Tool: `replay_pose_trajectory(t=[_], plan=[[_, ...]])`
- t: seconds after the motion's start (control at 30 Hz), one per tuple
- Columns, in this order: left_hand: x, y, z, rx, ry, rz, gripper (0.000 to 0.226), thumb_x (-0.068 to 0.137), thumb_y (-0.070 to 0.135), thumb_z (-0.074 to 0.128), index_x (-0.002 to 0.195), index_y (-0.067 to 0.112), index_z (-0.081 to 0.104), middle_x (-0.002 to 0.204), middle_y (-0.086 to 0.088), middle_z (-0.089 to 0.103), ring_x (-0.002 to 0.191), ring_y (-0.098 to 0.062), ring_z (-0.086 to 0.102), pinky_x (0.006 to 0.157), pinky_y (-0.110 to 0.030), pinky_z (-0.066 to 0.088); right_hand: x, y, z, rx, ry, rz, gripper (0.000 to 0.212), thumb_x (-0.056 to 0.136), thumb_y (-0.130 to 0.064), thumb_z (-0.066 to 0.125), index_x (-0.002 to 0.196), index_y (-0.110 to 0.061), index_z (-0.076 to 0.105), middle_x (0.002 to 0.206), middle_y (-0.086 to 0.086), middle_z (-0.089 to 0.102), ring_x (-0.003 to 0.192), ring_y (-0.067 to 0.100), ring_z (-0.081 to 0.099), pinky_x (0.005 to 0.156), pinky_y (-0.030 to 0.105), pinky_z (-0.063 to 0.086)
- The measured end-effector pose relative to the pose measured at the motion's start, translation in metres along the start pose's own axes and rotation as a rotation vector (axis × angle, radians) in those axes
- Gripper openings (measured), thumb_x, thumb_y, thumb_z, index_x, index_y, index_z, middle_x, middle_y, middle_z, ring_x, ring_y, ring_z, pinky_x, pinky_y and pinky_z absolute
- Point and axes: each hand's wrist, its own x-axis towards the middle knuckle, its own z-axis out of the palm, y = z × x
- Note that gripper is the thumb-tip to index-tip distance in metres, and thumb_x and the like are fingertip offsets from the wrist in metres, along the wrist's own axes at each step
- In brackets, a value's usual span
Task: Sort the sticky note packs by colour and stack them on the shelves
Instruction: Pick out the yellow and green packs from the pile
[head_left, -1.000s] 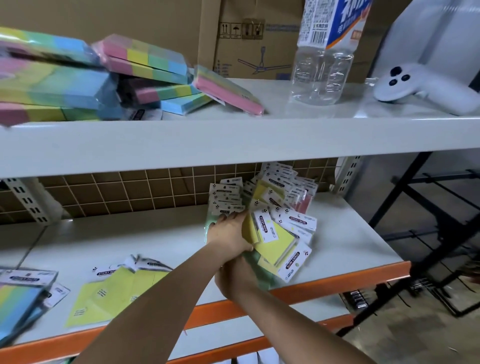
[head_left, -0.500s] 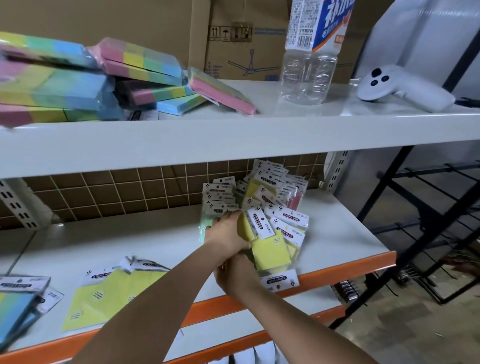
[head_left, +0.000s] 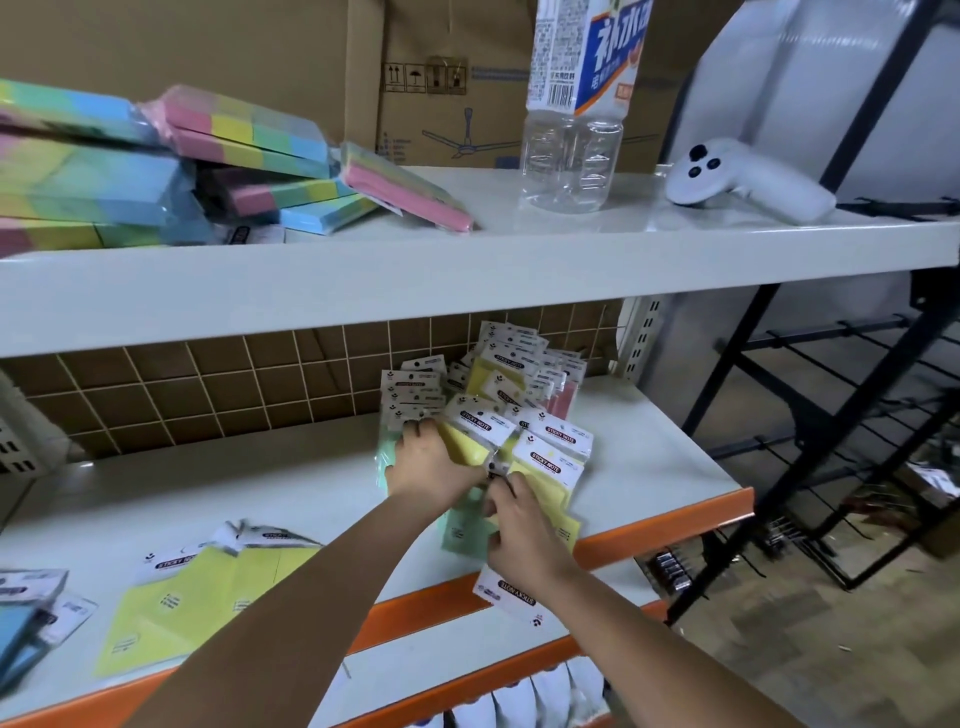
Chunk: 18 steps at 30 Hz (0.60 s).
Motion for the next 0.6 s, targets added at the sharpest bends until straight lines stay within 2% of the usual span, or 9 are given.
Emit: replay_pose_trajectory(t=[0.1, 0.23, 0.37, 0.43, 0.5, 0.6], plan=[[-0.001, 0.000, -0.001, -0.041, -0.040, -0.043, 0.090, 0.062, 0.055, 0.076, 0.130, 0.010, 0.037, 0.128, -0.009, 0.048, 0.120, -0.027, 0.047, 0.096, -0.042, 0.045, -0.001, 0.008, -0.005, -0.049, -0.083, -0.047, 0.038, 0.077, 0.005, 0.056, 0.111, -0.012, 0.050, 0.123, 0.001, 0.037, 0.119, 0.018, 0.037, 0.093, 0.025, 0.040], [-0.004, 0.004, -0.004, -0.034, -0.063, -0.096, 0.094, 0.063, 0.067, 0.071, 0.128, 0.008, 0.035, 0.121, -0.010, 0.059, 0.116, -0.029, 0.055, 0.095, -0.038, 0.045, -0.001, 0.016, -0.017, -0.212, -0.149, -0.122, 0.050, 0.074, -0.003, 0.061, 0.121, -0.016, 0.048, 0.127, -0.001, 0.038, 0.123, 0.020, 0.033, 0.102, 0.030, 0.034], [-0.007, 0.007, -0.007, -0.198, -0.081, -0.177, 0.100, 0.064, 0.061, 0.077, 0.132, 0.003, 0.030, 0.118, -0.014, 0.058, 0.110, -0.031, 0.057, 0.085, -0.036, 0.049, 0.003, 0.027, -0.034, -0.244, -0.147, 0.053, 0.064, 0.079, -0.022, 0.067, 0.136, -0.024, 0.038, 0.137, -0.004, 0.034, 0.130, 0.020, 0.028, 0.103, 0.037, 0.033], [-0.006, 0.004, -0.006, -0.324, -0.109, -0.207, 0.091, 0.070, 0.050, 0.079, 0.132, 0.003, 0.031, 0.117, -0.013, 0.057, 0.107, -0.030, 0.056, 0.083, -0.036, 0.050, 0.003, 0.032, -0.040, -0.178, -0.152, 0.175, 0.070, 0.079, -0.034, 0.074, 0.137, -0.024, 0.036, 0.137, -0.001, 0.033, 0.128, 0.023, 0.034, 0.099, 0.041, 0.039], [-0.004, -0.002, -0.002, -0.474, -0.109, -0.231, 0.070, 0.076, 0.036, 0.078, 0.124, 0.005, 0.039, 0.114, -0.012, 0.059, 0.103, -0.029, 0.058, 0.086, -0.038, 0.052, 0.004, 0.036, -0.041, -0.108, -0.149, 0.265, 0.076, 0.076, -0.039, 0.078, 0.136, -0.019, 0.035, 0.137, 0.002, 0.034, 0.124, 0.026, 0.039, 0.097, 0.040, 0.042], [-0.002, -0.010, 0.002, -0.578, -0.100, -0.269, 0.045, 0.081, 0.021, 0.072, 0.116, 0.008, 0.047, 0.110, -0.013, 0.062, 0.100, -0.031, 0.061, 0.088, -0.042, 0.052, 0.004, 0.040, -0.038, -0.018, -0.166, 0.401, 0.090, 0.074, -0.042, 0.080, 0.140, -0.008, 0.029, 0.143, 0.008, 0.036, 0.128, 0.030, 0.039, 0.103, 0.039, 0.040]])
